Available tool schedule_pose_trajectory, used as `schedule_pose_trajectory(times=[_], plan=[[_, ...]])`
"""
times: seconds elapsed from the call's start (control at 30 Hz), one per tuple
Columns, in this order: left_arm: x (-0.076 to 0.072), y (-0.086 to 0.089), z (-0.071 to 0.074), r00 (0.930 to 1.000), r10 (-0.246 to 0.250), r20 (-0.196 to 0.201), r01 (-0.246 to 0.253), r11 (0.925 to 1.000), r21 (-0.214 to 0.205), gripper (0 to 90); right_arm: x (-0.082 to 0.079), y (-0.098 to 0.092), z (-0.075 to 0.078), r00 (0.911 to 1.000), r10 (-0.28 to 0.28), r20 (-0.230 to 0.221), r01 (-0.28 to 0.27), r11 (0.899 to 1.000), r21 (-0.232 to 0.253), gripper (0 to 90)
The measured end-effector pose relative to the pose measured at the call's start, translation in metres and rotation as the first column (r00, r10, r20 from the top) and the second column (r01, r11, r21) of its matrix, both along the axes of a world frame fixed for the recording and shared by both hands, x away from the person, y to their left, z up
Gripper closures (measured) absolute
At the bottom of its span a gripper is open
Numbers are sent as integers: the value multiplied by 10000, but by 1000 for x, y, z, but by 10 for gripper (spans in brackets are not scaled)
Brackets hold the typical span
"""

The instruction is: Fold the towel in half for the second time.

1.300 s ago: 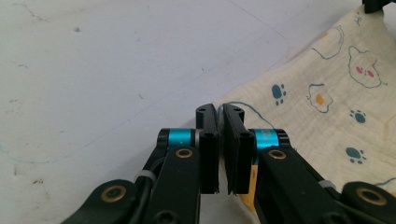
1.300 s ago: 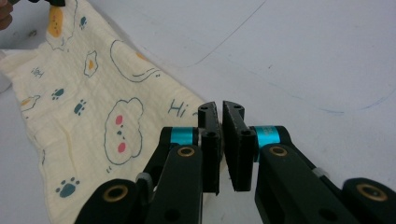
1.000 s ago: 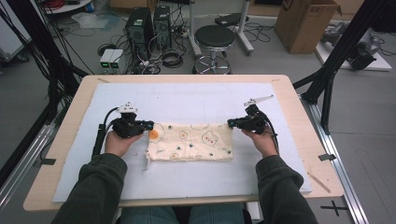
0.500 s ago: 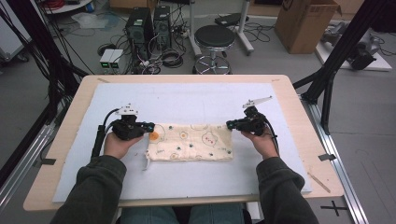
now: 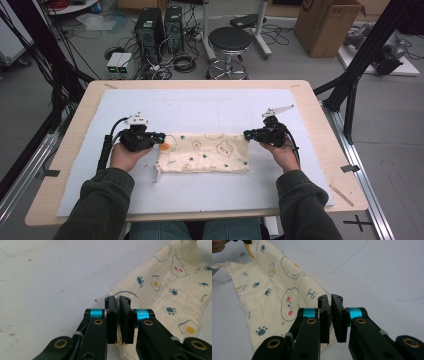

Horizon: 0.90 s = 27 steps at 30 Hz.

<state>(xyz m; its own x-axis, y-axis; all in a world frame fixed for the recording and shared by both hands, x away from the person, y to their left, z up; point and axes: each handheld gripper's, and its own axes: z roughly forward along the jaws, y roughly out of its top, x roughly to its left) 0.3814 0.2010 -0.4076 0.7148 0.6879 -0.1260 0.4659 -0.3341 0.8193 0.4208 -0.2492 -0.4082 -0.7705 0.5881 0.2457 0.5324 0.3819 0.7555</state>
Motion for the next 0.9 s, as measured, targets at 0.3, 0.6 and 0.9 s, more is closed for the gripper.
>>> schedule_pose_trajectory(times=[0.3, 0.6, 0.9], plan=[[3, 0, -3, 9999, 136, -64, -137, 9998, -170, 848, 3, 3, -2, 9998, -157, 113, 158, 9999, -60, 854], [-10, 4, -7, 10000, 23, -61, -23, 10000, -47, 848, -6, 3, 4, 9986, 398, 359, -407, 9988, 258, 853], [-25, 8, -10, 9998, -74, 191, 80, 9995, -321, 848, -18, 3, 3, 9969, 669, 416, -682, 9972, 311, 852]])
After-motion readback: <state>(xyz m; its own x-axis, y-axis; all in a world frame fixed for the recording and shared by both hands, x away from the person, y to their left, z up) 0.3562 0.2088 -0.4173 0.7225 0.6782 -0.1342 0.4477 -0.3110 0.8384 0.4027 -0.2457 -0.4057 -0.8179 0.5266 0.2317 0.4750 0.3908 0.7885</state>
